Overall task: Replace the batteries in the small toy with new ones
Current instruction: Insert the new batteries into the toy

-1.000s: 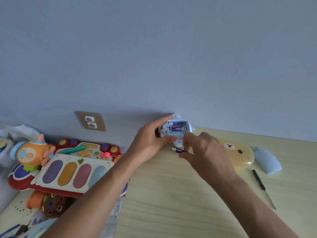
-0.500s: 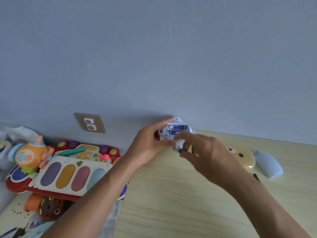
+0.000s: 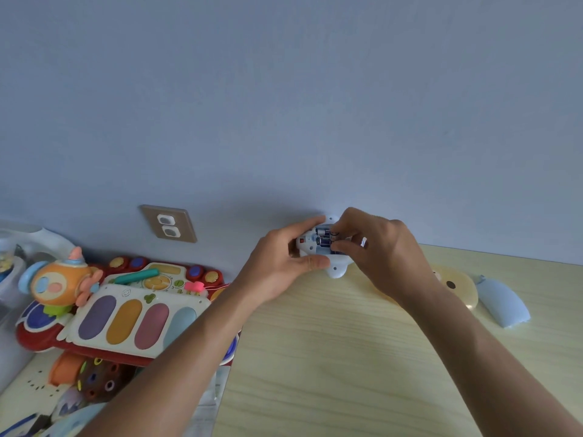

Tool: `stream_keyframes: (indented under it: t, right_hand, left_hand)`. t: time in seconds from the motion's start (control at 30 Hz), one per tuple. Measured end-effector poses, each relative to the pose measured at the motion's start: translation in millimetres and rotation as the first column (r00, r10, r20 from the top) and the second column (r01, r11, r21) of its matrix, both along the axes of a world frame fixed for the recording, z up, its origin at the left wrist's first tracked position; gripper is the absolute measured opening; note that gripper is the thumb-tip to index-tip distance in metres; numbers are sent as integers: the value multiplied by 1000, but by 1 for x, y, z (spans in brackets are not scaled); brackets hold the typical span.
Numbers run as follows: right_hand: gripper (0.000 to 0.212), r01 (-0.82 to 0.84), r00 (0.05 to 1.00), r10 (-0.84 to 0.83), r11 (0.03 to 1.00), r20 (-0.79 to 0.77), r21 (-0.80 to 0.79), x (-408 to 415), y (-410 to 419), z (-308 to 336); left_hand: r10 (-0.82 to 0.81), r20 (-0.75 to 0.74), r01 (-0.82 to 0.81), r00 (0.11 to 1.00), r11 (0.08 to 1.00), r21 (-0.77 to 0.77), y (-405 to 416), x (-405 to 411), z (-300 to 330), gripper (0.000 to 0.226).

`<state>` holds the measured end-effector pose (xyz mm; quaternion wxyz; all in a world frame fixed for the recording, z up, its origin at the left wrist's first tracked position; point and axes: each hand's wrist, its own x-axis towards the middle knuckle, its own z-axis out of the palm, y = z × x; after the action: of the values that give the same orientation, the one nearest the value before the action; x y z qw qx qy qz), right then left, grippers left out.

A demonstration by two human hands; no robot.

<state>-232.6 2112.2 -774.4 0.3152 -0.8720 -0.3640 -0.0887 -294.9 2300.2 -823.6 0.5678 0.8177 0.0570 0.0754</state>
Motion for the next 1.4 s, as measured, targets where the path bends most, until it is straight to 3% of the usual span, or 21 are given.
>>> stream_keyframes:
  t: [0.17,0.33,0.77,1.1,1.2,1.27,1.4]
  right_hand:
    - [7,-74,972,87,995,217,-67,1,0,-3]
    - [16,-161,935,201,975,291,-155,4,-1,-8]
    - [46,-164,922,224,965,316,-206,8,-10,-13]
    - [36,-59,932,145,965,331,-256,-12,-5,-14]
    - [38,-67,949,125,977,290,-202,-16,-12,-8]
    - [30,-58,970,75,995,230,-81,-18,-25,-1]
    - [22,126,975,-146,984,167,125,-15,-69,14]
  left_hand:
    - [-24,-9,24,1000,999,20,0,-1,2,72]
    - [-20,-10,21,1000,1000,16,-2,-1,4,70]
    - [-21,-15,21,1000,999,33,2,0,1,70]
    - [-30,-6,30,1000,999,35,-2,-1,4,72]
    - [-34,2,34,999,998,45,-3,-2,5,69]
    - [-52,4,52,999,998,45,-2,-2,5,69]
    - [-65,-6,65,998,995,81,-4,-1,7,67]
